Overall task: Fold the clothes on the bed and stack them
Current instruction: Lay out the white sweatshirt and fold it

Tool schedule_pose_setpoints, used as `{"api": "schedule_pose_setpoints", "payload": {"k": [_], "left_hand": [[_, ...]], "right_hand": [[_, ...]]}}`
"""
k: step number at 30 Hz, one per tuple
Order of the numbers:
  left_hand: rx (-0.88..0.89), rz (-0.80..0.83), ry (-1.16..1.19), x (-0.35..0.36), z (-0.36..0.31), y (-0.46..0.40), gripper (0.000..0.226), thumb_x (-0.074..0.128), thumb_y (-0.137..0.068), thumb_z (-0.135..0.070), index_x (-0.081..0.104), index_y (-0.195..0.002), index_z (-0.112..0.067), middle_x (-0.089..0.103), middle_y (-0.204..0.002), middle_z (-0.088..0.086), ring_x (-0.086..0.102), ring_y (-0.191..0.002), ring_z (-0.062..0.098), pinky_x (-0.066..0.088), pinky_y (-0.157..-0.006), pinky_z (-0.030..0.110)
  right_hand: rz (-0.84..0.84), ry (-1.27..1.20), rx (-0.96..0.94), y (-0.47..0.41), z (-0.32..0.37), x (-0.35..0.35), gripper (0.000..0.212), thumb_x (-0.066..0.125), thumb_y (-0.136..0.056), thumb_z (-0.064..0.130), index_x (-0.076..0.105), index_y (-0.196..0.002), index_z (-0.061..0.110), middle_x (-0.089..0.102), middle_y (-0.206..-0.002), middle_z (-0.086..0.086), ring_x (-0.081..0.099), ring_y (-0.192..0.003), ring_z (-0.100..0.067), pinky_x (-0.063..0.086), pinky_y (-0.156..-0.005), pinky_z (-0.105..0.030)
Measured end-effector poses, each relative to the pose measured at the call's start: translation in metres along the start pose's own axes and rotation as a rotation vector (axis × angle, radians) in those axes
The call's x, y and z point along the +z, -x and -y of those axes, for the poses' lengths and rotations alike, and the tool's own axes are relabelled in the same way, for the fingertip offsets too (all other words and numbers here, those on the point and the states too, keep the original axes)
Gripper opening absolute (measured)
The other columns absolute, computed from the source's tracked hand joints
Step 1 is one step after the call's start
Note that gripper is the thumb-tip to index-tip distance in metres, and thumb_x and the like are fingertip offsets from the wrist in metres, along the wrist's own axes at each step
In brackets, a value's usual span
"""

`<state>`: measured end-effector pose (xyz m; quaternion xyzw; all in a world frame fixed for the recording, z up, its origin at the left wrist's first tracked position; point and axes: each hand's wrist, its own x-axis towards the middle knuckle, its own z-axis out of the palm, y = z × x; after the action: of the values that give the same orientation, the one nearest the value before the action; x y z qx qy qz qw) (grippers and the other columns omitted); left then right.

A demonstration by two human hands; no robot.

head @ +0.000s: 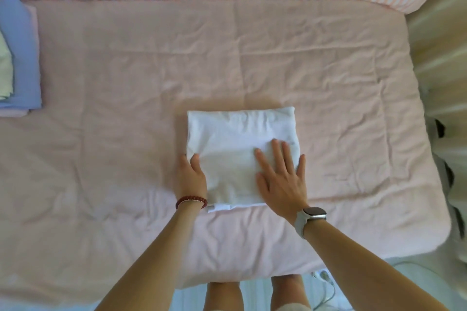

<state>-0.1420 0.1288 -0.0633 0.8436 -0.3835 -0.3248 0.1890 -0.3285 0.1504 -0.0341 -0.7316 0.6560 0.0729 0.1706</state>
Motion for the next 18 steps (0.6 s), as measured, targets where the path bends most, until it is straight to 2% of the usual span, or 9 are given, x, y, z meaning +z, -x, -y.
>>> {"api": "schedule_pose_setpoints", "payload": {"k": [2,4,7,8,10,12,13,15,18], "left_hand": [[0.02,-0.003,-0.067,0.002,0.008,-0.003,0.029,0.04,-0.098,-0.021,0.051,-0.102,0.005,0.06,-0.092,0.026,0.055,-0.087,0.041,0.028,-0.063,0.031],[0.04,0.009,-0.113,0.005,0.012,-0.007,0.028,0.043,-0.097,-0.023,0.05,-0.104,0.002,0.061,-0.091,0.025,0.057,-0.086,0.041,0.03,-0.061,0.033],[0.086,-0.046,-0.114,-0.002,0.003,-0.007,0.033,0.055,-0.089,-0.021,0.048,-0.114,-0.001,0.06,-0.105,0.018,0.057,-0.096,0.039,0.04,-0.069,0.037],[0.169,-0.098,-0.139,-0.006,0.0,-0.005,0.039,0.059,-0.085,-0.017,0.048,-0.118,0.0,0.057,-0.113,0.019,0.055,-0.103,0.039,0.041,-0.075,0.041],[0.449,-0.193,-0.254,-0.011,-0.007,0.0,0.049,0.06,-0.08,-0.017,0.048,-0.124,-0.001,0.052,-0.124,0.021,0.05,-0.113,0.042,0.041,-0.085,0.048],[0.741,-0.165,-0.417,-0.009,-0.017,0.0,0.052,0.051,-0.082,-0.023,0.046,-0.131,-0.008,0.048,-0.135,0.019,0.046,-0.122,0.041,0.038,-0.094,0.053],[0.815,-0.116,-0.495,-0.004,-0.024,-0.002,0.053,0.047,-0.084,-0.027,0.045,-0.134,-0.011,0.045,-0.14,0.017,0.043,-0.127,0.04,0.035,-0.098,0.056],[0.805,-0.002,-0.607,0.008,-0.034,-0.01,0.055,0.038,-0.087,-0.033,0.042,-0.138,-0.013,0.038,-0.145,0.016,0.035,-0.132,0.041,0.029,-0.102,0.06],[0.709,0.096,-0.677,0.025,-0.033,-0.027,0.058,0.033,-0.09,-0.039,0.031,-0.144,-0.017,0.028,-0.151,0.013,0.022,-0.138,0.041,0.016,-0.108,0.061]], "right_hand": [[0.072,0.101,-0.029,-0.004,-0.009,0.01,0.051,0.035,-0.089,0.038,0.044,-0.138,0.025,0.034,-0.147,-0.016,0.034,-0.134,-0.037,0.029,-0.099,-0.064],[0.104,0.114,-0.018,-0.011,-0.012,0.017,0.053,0.033,-0.088,0.04,0.047,-0.136,0.025,0.038,-0.145,-0.016,0.037,-0.133,-0.036,0.03,-0.098,-0.065],[0.099,0.099,-0.009,-0.014,-0.009,0.021,0.052,0.034,-0.088,0.039,0.046,-0.137,0.024,0.035,-0.147,-0.016,0.034,-0.135,-0.036,0.026,-0.1,-0.066],[0.08,0.086,-0.024,-0.012,-0.01,0.019,0.052,0.034,-0.089,0.039,0.046,-0.137,0.024,0.034,-0.147,-0.016,0.033,-0.135,-0.036,0.025,-0.1,-0.067],[0.011,0.055,-0.061,-0.011,-0.013,0.011,0.052,0.034,-0.088,0.037,0.047,-0.136,0.021,0.036,-0.146,-0.018,0.034,-0.134,-0.038,0.025,-0.097,-0.07],[-0.094,0.044,-0.069,-0.018,-0.017,0.0,0.052,0.034,-0.088,0.031,0.047,-0.136,0.019,0.037,-0.145,-0.019,0.035,-0.133,-0.038,0.022,-0.097,-0.071],[-0.132,0.043,-0.055,-0.027,-0.019,-0.005,0.052,0.034,-0.088,0.03,0.044,-0.138,0.02,0.036,-0.146,-0.019,0.034,-0.134,-0.037,0.021,-0.099,-0.07],[-0.146,0.057,-0.031,-0.046,-0.023,-0.009,0.051,0.032,-0.092,0.031,0.035,-0.143,0.024,0.029,-0.15,-0.017,0.026,-0.139,-0.035,0.016,-0.104,-0.067],[-0.058,0.06,0.015,-0.074,-0.034,0.002,0.051,0.027,-0.097,0.039,0.015,-0.147,0.035,0.01,-0.157,-0.008,0.004,-0.144,-0.032,0.002,-0.11,-0.06]]}}
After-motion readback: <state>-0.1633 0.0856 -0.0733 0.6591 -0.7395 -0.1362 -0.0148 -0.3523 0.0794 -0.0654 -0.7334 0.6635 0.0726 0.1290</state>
